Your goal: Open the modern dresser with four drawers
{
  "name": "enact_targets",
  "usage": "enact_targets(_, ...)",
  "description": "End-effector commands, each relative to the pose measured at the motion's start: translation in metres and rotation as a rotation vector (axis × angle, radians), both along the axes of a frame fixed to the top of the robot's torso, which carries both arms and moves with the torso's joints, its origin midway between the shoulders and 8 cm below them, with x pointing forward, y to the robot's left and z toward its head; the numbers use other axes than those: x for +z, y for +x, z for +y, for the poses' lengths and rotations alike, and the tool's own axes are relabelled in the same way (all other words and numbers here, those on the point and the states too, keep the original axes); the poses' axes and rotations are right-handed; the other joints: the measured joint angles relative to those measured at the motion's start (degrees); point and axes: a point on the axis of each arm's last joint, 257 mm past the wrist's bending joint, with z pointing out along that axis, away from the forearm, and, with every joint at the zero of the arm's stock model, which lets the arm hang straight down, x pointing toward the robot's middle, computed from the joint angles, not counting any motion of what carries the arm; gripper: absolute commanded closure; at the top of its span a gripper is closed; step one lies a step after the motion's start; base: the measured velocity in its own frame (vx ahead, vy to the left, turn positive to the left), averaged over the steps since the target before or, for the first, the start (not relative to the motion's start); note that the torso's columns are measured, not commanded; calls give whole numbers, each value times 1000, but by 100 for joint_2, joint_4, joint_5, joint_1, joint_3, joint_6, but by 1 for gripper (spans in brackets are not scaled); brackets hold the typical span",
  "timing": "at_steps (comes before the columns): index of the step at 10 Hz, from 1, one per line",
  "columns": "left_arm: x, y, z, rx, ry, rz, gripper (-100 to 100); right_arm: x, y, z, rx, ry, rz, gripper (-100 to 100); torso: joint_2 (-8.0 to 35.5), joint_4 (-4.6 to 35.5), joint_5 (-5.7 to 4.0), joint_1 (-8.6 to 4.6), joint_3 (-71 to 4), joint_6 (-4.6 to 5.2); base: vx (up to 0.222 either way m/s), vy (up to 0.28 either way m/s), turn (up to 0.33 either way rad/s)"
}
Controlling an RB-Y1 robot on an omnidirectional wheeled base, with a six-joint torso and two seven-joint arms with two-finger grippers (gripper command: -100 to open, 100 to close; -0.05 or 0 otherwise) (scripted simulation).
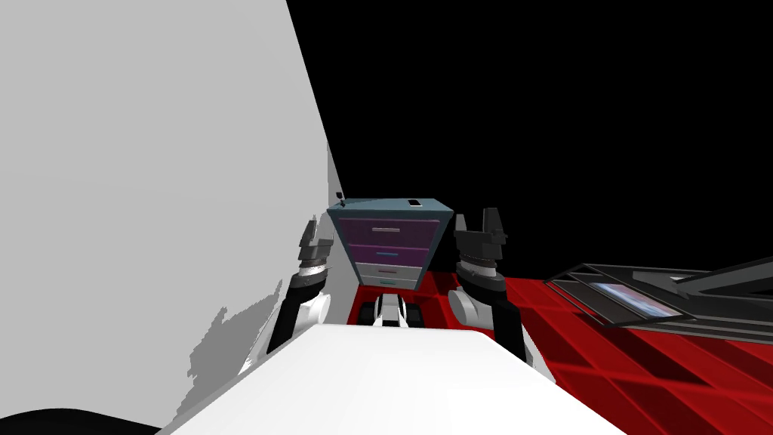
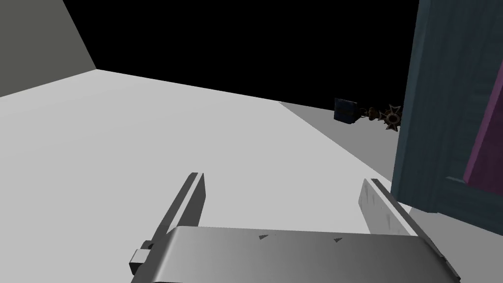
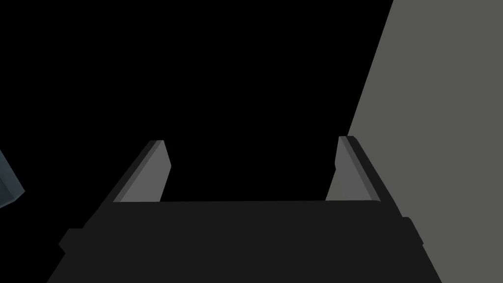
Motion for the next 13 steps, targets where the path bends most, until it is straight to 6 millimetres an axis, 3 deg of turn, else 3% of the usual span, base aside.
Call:
enact_targets(1,-21,11,-4,-32,50,43,-100,0,0,0,0,0,0,0,5,5,0,0,-5,-1,11,-16,-11)
enact_targets(13,-132,51,4,-55,74,217,-100,0,0,0,0,0,0,0,8,7,0,3,-5,-1,13,-19,-12)
